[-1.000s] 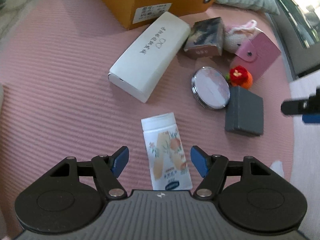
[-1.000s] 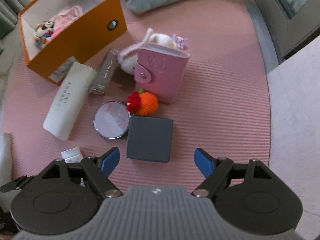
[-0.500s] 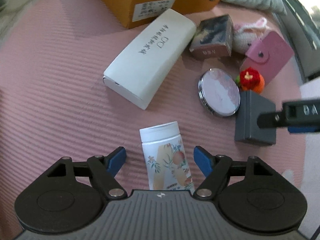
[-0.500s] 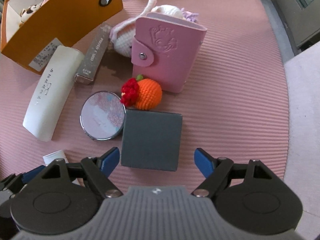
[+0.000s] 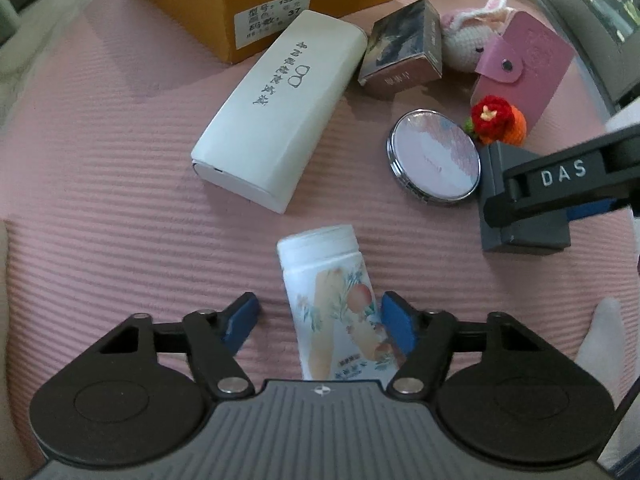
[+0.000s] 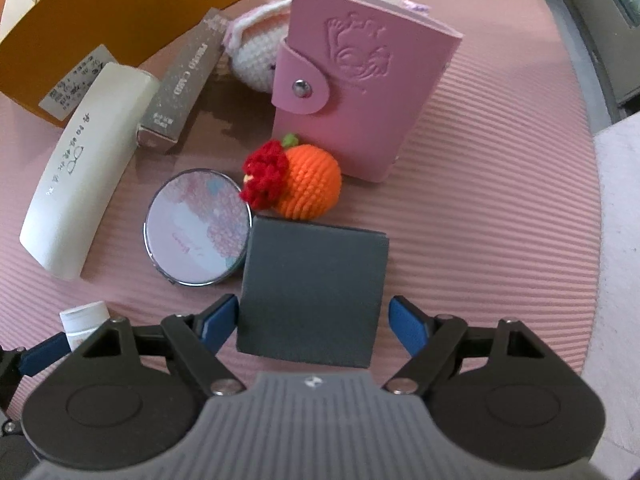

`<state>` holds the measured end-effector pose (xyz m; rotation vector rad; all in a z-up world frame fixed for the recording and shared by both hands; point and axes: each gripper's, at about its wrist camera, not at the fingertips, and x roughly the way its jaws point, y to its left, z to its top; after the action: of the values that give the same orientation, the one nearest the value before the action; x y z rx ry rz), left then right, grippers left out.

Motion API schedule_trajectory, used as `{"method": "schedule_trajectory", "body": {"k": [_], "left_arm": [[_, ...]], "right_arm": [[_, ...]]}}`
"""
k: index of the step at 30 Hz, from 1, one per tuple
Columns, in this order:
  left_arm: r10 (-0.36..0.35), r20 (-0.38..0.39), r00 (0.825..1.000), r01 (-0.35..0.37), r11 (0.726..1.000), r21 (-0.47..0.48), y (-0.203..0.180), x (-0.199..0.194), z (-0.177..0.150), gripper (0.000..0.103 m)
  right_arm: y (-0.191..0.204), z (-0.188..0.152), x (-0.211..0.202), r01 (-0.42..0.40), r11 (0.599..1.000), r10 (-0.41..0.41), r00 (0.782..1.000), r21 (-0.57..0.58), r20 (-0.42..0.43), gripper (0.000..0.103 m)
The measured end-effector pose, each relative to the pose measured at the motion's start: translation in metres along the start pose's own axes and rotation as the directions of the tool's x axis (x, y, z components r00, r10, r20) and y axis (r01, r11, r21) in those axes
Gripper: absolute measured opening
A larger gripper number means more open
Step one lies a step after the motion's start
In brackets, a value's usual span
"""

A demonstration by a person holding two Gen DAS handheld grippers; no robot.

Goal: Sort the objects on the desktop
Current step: 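Grasp the white lotion bottle with the left gripper while the right grasps the dark-grey box, then lift the lotion bottle and grey box and carry both over the shoebox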

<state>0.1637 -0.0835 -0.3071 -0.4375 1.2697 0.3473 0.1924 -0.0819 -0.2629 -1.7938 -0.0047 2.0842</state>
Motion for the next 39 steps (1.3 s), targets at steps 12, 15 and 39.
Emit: {"method": "schedule_trajectory", "body": {"k": [12, 15, 39], "left_arm": [[0.018, 0.035, 0.999, -0.019, 0.999, 0.051, -0.001, 0.003, -0.001, 0.056], [-0.006, 0.044, 0.999, 0.005, 0.999, 0.033, 0.006, 0.002, -0.002, 0.056], [-0.034, 0.149, 0.988, 0.018, 0.994, 0.107, 0.016, -0.041, -0.004, 0.055]], "right_arm": [[-0.001, 0.003, 0.004, -0.01, 1.0, 0.01, 1.0, -0.012, -0.012, 0.08], [-0.002, 0.003, 0.003, -0.013, 0.999, 0.013, 1.0, -0.033, -0.016, 0.079], [-0.013, 0.02, -0.069, -0.056, 0.996, 0.06, 0.996, -0.064, 0.069, 0.078]]}}
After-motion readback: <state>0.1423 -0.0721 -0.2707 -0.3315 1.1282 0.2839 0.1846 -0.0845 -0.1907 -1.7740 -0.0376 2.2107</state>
